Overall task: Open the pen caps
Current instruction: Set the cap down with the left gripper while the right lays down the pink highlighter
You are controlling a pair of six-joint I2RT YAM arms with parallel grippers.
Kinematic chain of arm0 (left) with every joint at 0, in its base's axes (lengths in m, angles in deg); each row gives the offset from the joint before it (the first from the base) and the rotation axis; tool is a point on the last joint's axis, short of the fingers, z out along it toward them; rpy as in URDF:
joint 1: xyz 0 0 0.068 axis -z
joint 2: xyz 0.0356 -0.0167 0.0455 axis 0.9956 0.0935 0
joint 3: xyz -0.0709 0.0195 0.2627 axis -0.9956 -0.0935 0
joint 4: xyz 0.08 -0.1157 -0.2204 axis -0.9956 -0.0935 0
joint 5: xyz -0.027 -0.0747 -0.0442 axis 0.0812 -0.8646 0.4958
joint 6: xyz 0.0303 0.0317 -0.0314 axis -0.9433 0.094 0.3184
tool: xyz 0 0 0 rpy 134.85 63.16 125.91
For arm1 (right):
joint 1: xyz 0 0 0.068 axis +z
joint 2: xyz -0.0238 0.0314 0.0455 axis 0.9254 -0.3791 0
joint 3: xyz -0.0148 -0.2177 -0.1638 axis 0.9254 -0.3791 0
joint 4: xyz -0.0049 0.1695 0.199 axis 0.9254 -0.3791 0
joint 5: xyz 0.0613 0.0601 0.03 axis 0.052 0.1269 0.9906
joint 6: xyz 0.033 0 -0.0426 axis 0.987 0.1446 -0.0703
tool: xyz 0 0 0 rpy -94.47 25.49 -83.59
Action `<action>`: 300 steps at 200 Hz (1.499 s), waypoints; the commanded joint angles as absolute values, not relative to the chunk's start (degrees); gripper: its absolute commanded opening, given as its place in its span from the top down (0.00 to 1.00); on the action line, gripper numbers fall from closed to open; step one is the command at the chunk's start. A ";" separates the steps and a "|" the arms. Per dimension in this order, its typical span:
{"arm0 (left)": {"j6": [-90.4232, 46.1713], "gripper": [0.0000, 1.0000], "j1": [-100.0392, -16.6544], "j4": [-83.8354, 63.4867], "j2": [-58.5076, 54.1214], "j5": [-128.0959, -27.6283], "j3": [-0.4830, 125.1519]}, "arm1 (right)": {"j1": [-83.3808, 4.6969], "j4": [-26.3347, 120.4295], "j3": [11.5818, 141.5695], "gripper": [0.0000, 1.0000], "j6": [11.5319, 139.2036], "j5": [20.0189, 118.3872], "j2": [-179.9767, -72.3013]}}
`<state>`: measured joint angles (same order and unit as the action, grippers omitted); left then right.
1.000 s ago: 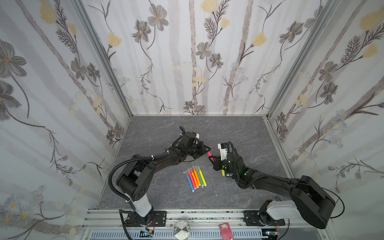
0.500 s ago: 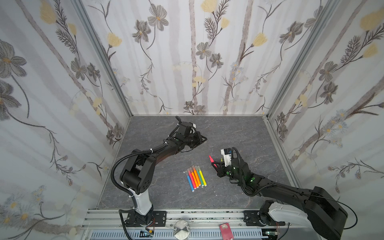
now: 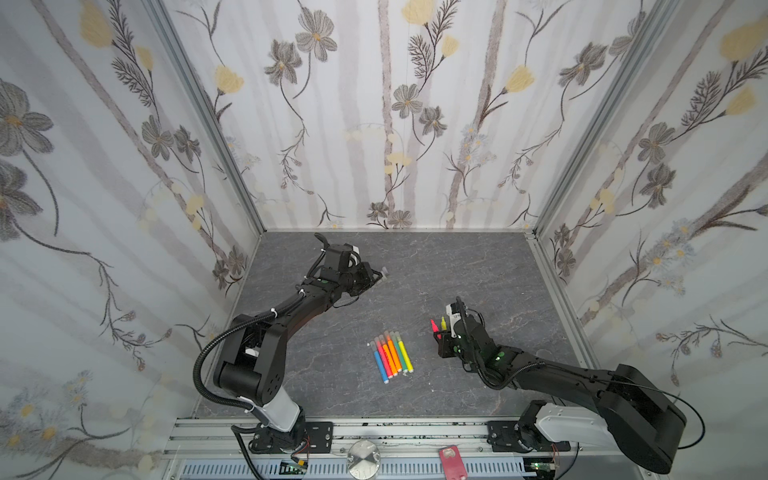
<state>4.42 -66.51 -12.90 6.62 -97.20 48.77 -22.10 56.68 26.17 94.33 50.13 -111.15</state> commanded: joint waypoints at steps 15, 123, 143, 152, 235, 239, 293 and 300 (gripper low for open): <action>-0.67 1.00 -70.27 -16.38 2.13 -96.69 44.66 | -21.85 53.58 30.46 1.00 96.44 43.27 -116.97; -2.17 1.00 -74.09 -15.28 -0.86 -97.40 38.47 | -17.62 42.62 41.57 1.00 101.28 32.79 -129.37; -2.17 1.00 -74.18 -15.19 -0.75 -97.58 38.54 | -17.50 41.74 42.33 1.00 101.78 32.06 -131.86; -2.17 1.00 -74.22 -15.10 -0.75 -97.58 38.54 | -17.54 41.28 42.70 1.00 101.71 31.62 -132.36; -2.17 1.00 -74.32 -14.88 -0.75 -97.58 38.32 | -17.55 39.20 45.55 0.94 100.92 29.83 -135.72; -2.17 1.00 -74.31 -14.89 -0.71 -97.60 38.32 | -17.55 39.20 45.63 0.93 100.96 29.82 -135.86; -2.17 1.00 -74.27 -14.27 0.55 -97.57 38.30 | -17.54 37.04 45.99 0.88 101.09 28.75 -136.17; -2.17 1.00 -74.31 -13.93 0.94 -97.58 38.32 | -17.50 36.77 45.93 0.87 101.09 28.65 -136.06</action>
